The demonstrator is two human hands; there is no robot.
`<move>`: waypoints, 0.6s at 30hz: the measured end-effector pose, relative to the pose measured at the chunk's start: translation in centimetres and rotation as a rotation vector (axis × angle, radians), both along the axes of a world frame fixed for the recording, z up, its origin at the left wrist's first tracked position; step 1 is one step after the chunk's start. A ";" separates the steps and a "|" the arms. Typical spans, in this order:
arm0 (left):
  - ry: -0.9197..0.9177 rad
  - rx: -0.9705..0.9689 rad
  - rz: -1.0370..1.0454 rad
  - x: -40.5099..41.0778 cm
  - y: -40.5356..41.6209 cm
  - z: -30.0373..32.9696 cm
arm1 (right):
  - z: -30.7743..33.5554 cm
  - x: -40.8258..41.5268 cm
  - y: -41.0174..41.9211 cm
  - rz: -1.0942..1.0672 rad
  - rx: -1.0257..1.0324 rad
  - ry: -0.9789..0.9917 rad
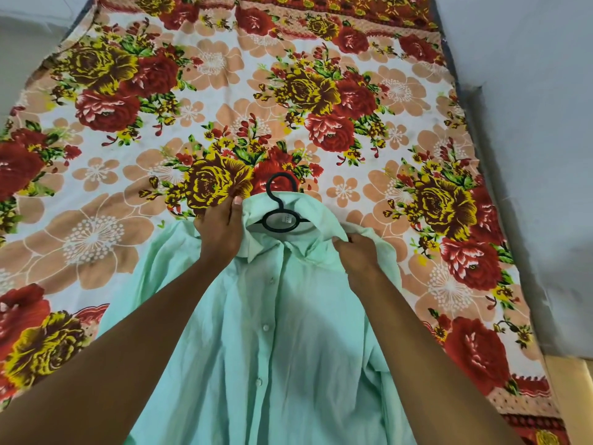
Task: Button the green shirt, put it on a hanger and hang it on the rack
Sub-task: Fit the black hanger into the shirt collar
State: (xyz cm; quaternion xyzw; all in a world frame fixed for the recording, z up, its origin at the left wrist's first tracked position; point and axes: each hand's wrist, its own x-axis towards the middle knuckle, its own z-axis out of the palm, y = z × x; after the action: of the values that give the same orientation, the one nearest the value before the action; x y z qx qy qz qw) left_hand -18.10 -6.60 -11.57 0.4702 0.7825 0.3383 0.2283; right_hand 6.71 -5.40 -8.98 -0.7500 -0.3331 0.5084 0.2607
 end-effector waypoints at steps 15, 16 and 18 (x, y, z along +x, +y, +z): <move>0.010 0.020 0.046 0.6 0.3 -0.4 | -0.5 0.7 -0.6 -0.083 -0.099 0.616; 0.015 0.023 0.049 0.6 0.3 -0.4 | -0.7 0.7 -0.5 -0.070 -0.101 0.573; 0.012 0.021 0.049 0.5 0.3 -0.5 | -0.7 0.4 -0.3 -0.068 -0.084 0.531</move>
State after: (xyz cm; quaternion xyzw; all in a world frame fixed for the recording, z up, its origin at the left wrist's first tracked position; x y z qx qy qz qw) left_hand -17.55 -6.29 -12.03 0.4554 0.7914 0.3492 0.2103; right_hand 7.13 -5.74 -9.68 -0.6113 -0.2066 0.6916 0.3245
